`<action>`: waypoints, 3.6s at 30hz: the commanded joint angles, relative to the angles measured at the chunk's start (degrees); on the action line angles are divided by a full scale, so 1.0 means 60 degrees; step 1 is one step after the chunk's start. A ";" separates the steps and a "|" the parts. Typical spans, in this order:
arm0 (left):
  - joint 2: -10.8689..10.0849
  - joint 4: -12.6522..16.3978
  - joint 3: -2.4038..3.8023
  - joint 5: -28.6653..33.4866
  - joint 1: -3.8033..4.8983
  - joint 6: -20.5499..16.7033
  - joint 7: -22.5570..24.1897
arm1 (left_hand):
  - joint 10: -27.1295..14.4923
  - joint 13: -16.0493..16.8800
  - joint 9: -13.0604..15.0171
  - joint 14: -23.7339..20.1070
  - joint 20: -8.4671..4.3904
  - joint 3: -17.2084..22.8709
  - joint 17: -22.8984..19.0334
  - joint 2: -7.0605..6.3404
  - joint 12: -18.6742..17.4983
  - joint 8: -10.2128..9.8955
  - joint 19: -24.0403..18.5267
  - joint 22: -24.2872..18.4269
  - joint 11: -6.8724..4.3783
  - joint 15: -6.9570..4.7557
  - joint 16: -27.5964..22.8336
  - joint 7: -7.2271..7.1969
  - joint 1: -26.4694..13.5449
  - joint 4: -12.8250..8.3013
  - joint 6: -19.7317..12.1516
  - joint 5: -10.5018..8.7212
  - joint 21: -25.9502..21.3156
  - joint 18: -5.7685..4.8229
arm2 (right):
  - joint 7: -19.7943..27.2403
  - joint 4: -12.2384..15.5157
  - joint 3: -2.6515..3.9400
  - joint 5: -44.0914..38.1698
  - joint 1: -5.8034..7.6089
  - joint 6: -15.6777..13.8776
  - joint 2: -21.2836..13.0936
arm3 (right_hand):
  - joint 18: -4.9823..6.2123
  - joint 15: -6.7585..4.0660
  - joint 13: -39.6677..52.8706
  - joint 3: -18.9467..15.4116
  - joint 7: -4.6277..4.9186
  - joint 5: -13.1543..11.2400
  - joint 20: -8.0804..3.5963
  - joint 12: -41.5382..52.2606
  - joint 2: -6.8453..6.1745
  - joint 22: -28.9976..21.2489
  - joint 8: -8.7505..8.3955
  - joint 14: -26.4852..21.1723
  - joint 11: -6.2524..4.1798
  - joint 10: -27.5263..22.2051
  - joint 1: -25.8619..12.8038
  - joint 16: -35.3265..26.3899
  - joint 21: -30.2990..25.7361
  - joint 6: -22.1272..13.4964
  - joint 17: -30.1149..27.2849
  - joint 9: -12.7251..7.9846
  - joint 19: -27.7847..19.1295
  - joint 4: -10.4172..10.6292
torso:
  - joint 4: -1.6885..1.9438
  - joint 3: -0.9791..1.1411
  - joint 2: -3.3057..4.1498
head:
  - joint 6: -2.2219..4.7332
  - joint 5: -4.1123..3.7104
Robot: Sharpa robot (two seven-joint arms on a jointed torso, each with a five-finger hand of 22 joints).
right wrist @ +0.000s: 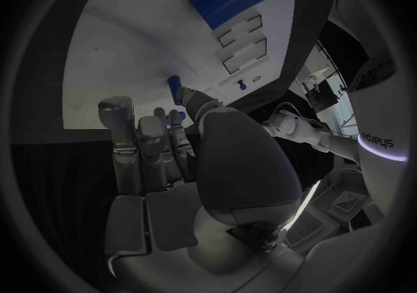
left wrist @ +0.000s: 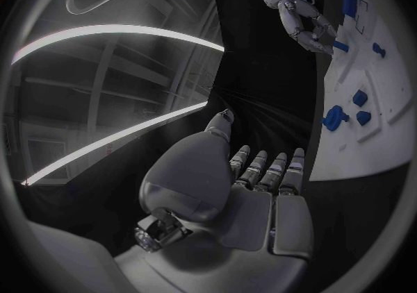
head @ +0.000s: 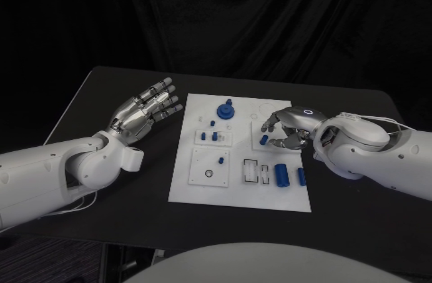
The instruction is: Assemble the parts on the task board
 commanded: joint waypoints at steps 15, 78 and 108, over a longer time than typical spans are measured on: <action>-0.0001 0.0014 0.0008 0.0022 -0.0032 0.0119 0.0603 | 0.0016 0.0016 0.0011 0.0004 -0.0025 0.0021 0.0013 0.0070 0.0057 -0.0004 0.0063 0.0007 0.0055 0.0076 0.0066 0.0048 -0.0048 -0.0037 0.0048 0.0090 0.0058 -0.0153 | 0.0082 -0.0414 0.0008 -0.0006 -0.0202 0.0035 0.0382 | -0.0013 -0.0127 -0.0321 -0.0150 0.0078 -0.0470 -0.0074 -0.0211 -0.0028 0.0853 -0.0102 0.0279 -0.0113 0.0705 -0.0013 0.0197 0.0433 0.0068 0.0038 -0.0330 0.0273 0.0272 | 0.0004 0.0004 -0.0026 | -0.0001 0.0003; 0.0103 -0.0095 0.0007 0.0021 -0.0118 0.0175 0.0509 | 0.0010 0.0014 0.0011 -0.0014 -0.0026 0.0141 0.0010 0.0130 0.0050 -0.0005 0.0062 -0.0028 0.0049 0.0074 0.0066 0.0112 -0.0042 -0.0103 0.0059 0.0113 0.0050 -0.0169 | 0.1040 0.1246 0.0050 -0.0673 -0.0284 -0.0319 0.1715 | -0.0297 -0.0741 -0.0684 0.0047 -0.0044 0.0140 -0.0654 -0.0914 0.0224 0.1246 0.1370 0.1031 -0.0806 0.3410 0.0656 0.0511 0.2107 0.2199 0.0561 0.1087 0.1026 -0.0145 | 0.0008 -0.0012 -0.0017 | -0.0001 0.0181; 0.0196 -0.0165 0.0008 0.0021 -0.0141 0.0236 0.0465 | 0.0000 0.0011 0.0009 -0.0029 -0.0026 0.0179 0.0007 0.0173 0.0040 -0.0009 0.0060 -0.0041 0.0043 0.0070 0.0057 0.0119 -0.0082 -0.0082 0.0047 0.0107 0.0045 -0.0175 | 0.0860 0.0235 0.0053 -0.1388 -0.0811 0.0078 0.2670 | -0.0293 -0.0755 -0.0708 0.0035 -0.0059 -0.0004 -0.0669 -0.1026 0.0209 0.1239 0.1406 0.1025 -0.0827 0.3554 0.0682 0.0480 0.2089 0.2253 0.0530 0.1213 0.1011 -0.0195 | -0.0015 -0.0001 -0.0020 | -0.0001 0.0211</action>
